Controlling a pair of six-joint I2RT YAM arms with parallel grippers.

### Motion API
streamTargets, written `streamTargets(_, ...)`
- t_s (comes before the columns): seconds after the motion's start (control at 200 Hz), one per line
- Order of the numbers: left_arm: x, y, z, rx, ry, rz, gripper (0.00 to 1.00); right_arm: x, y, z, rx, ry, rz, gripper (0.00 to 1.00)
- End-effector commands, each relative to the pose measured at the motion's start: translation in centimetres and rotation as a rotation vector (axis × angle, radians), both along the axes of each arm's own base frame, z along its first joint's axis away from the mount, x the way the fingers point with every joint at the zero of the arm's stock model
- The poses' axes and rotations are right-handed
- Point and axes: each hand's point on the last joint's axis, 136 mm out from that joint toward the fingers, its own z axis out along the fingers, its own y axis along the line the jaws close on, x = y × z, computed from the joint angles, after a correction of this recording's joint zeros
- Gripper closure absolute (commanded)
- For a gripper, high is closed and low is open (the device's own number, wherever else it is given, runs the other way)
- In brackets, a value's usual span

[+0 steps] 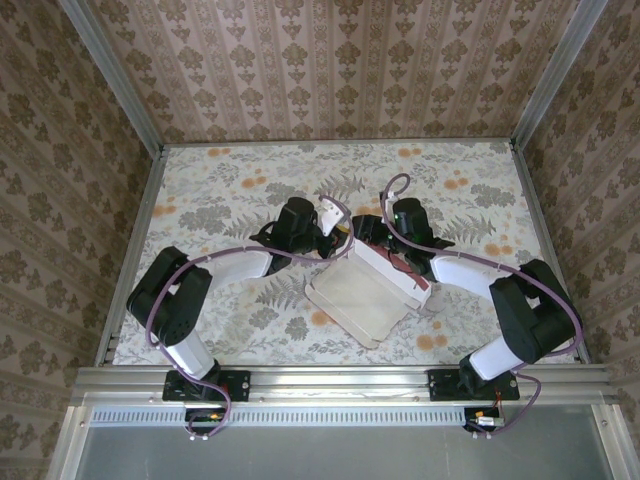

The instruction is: Fold the paper box

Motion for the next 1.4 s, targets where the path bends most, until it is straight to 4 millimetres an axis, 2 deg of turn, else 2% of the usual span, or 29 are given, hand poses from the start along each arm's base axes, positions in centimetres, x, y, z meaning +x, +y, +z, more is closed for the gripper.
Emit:
streamTargets(0.0, -1.0, -1.4, 2.0, -0.045, -0.019, -0.071, 0.97, -0.9, -0.6, -3.3, -0.108, 0.089, 0.009, 0.53)
streamTargets(0.32, -1.1, -1.6, 2.1, -0.045, -0.023, -0.079, 0.97, -0.9, 0.1, -2.6, -0.160, 0.111, 0.080, 0.56)
streamTargets(0.615, -1.2, -1.7, 2.1, -0.044, -0.024, -0.082, 0.96, -0.8, 0.6, -3.6, -0.140, 0.133, 0.093, 0.54)
streamTargets(0.845, -1.3, -1.2, 2.3, -0.023, -0.017, -0.068, 0.92, -1.1, 0.1, -4.2, -0.159, 0.141, 0.079, 0.57)
streamTargets(0.93, -1.4, -1.0, 2.5, -0.011, -0.006, -0.069, 0.87, -1.2, 0.1, -4.3, -0.166, 0.139, 0.078, 0.57)
streamTargets(1.07, -1.5, -0.5, 3.4, -0.019, 0.002, -0.055, 0.78, -1.3, -0.1, -4.4, -0.172, 0.137, 0.075, 0.57)
streamTargets(1.395, -2.5, 2.4, 5.7, -0.083, 0.068, -0.060, 0.73, -1.4, 0.1, -4.0, -0.164, 0.126, 0.080, 0.58)
